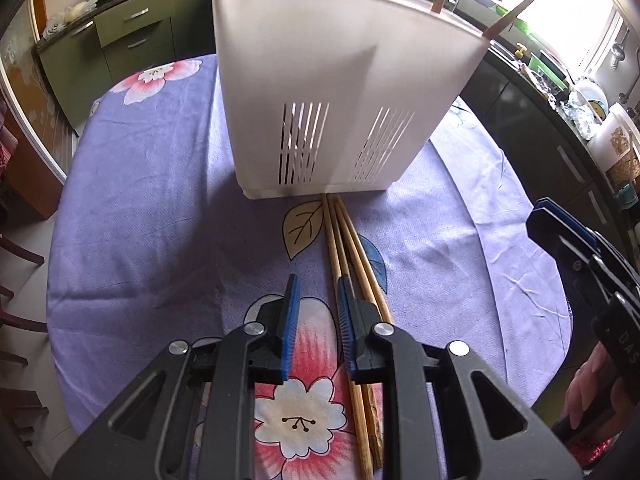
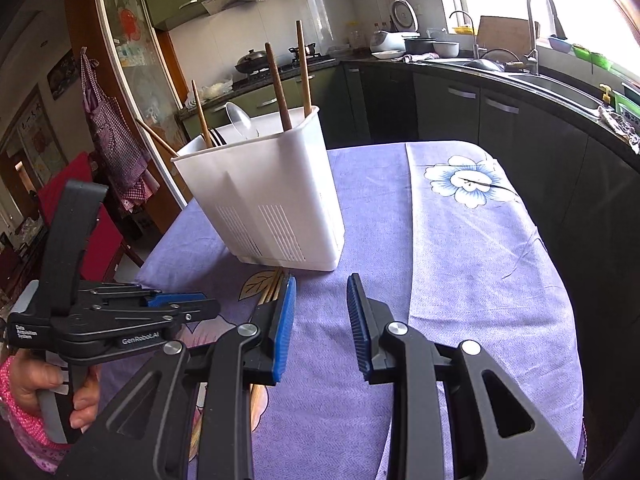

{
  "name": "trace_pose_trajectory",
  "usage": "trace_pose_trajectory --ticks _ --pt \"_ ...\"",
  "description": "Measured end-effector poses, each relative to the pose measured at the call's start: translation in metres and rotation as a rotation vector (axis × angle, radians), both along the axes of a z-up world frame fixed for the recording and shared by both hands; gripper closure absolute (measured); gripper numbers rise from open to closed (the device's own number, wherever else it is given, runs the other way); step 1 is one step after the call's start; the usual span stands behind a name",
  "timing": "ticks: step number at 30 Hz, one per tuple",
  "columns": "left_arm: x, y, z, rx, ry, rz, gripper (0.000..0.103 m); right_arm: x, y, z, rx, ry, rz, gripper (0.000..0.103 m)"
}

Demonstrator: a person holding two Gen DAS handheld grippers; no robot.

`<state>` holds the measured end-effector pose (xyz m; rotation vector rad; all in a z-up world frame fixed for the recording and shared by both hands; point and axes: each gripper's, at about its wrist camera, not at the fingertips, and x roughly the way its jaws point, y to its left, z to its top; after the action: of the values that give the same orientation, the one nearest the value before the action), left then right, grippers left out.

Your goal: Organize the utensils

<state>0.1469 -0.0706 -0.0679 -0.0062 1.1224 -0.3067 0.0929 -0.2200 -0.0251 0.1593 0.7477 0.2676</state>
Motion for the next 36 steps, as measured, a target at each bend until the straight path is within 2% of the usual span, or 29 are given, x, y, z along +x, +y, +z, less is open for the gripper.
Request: trace_pose_trajectory --ticks 5,8,16,23,26,31,35,36 --pt "0.008 -0.007 -0.017 0.009 0.043 0.011 0.085 0.002 -0.005 -0.003 0.016 0.010 -0.003 0.076" --pt "0.010 -0.009 -0.024 0.006 0.056 0.019 0.085 0.004 -0.007 -0.004 0.026 0.013 -0.002 0.071" --pt "0.014 -0.016 -0.027 0.023 0.062 0.016 0.085 0.005 -0.011 -0.009 0.048 0.023 0.003 0.071" --pt "0.013 -0.027 -0.030 0.076 0.057 0.012 0.083 0.004 -0.015 -0.007 0.061 0.020 0.001 0.071" --pt "0.009 -0.030 -0.030 0.110 0.063 0.008 0.083 0.004 -0.015 -0.008 0.057 0.023 0.005 0.071" --pt "0.013 -0.027 -0.031 0.101 0.066 0.028 0.083 0.004 -0.009 -0.010 0.052 0.029 0.015 0.071" --pt "0.009 -0.030 -0.031 0.123 0.054 0.016 0.083 0.006 0.005 -0.015 0.008 0.040 0.052 0.064" --pt "0.006 -0.028 -0.030 0.127 0.052 0.016 0.087 0.008 0.011 -0.018 -0.010 0.044 0.067 0.064"
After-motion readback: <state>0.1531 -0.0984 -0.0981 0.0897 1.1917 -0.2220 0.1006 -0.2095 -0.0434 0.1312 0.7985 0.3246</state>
